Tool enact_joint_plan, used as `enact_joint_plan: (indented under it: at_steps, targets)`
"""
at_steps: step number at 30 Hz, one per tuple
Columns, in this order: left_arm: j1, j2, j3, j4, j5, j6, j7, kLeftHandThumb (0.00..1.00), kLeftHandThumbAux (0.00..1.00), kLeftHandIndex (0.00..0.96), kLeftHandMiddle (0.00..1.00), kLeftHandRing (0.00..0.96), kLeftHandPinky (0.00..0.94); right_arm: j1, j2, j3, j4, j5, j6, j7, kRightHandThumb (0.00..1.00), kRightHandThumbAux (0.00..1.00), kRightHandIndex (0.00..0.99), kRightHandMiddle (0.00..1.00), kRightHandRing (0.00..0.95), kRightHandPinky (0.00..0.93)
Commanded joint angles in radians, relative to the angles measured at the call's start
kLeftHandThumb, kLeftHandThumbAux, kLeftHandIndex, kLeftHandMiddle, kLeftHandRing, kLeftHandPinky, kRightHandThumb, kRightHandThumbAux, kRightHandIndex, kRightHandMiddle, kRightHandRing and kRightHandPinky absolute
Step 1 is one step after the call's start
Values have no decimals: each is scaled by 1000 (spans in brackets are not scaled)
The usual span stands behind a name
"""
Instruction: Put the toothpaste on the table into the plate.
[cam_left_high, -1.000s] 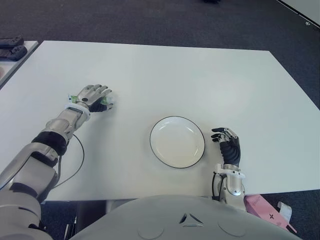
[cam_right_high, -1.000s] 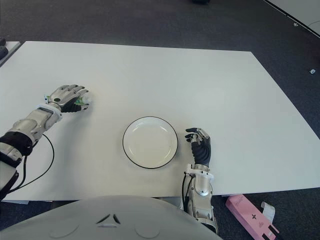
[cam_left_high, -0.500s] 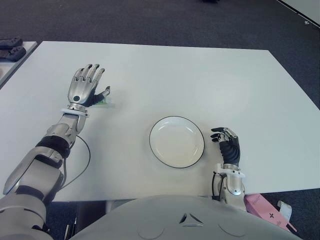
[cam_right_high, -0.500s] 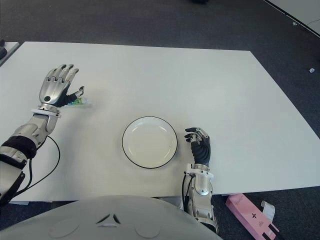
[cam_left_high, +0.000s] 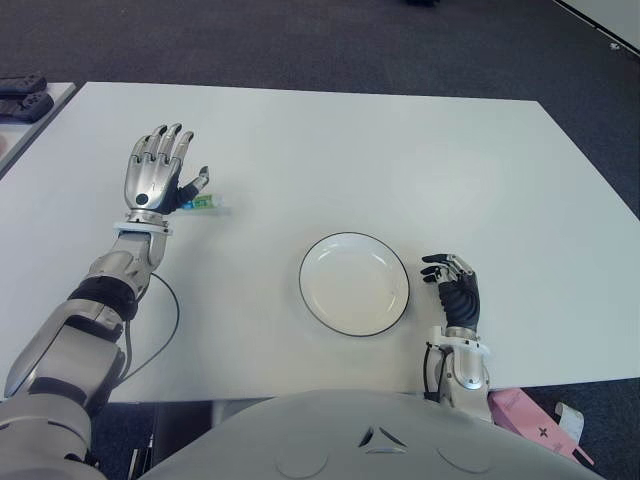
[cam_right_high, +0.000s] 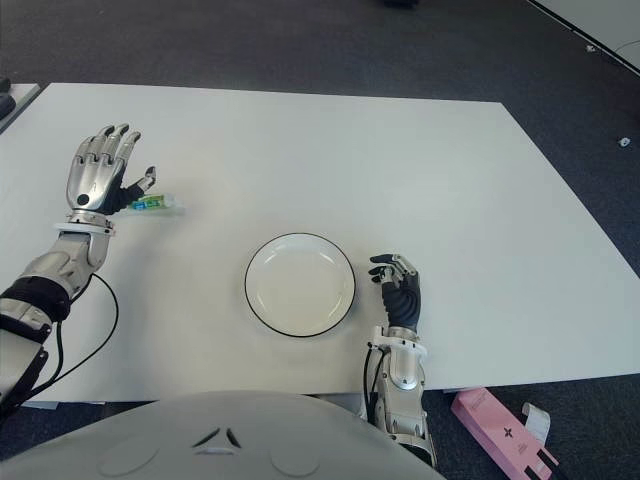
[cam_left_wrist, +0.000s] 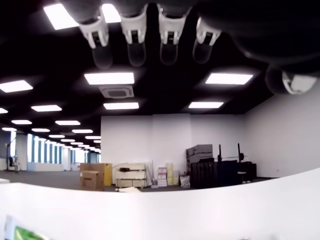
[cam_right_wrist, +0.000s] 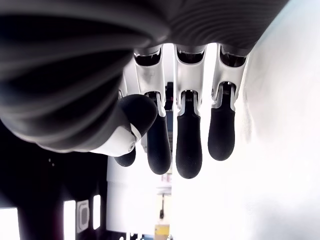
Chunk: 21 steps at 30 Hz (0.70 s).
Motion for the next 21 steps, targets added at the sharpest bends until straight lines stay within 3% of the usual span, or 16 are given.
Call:
enact_joint_plan:
  at_steps: [1,11,21]
  targets:
    - [33,13,13,-49,-17,32,-95,493,145,0,0,0,16,-2,5,3,6,2,10,3,839,686,436,464,524,516]
    - [44,45,-1,-78,19,73,-208,486,159,0,5,0,33,0,5,1,2,17,15,15,839,686,437,464,523,515]
    - [35,93,-35,-83,42,50,-345,471,161,0,7,0,29,-1,5,-2,2,5,21,5,838,686,436,464,524,516]
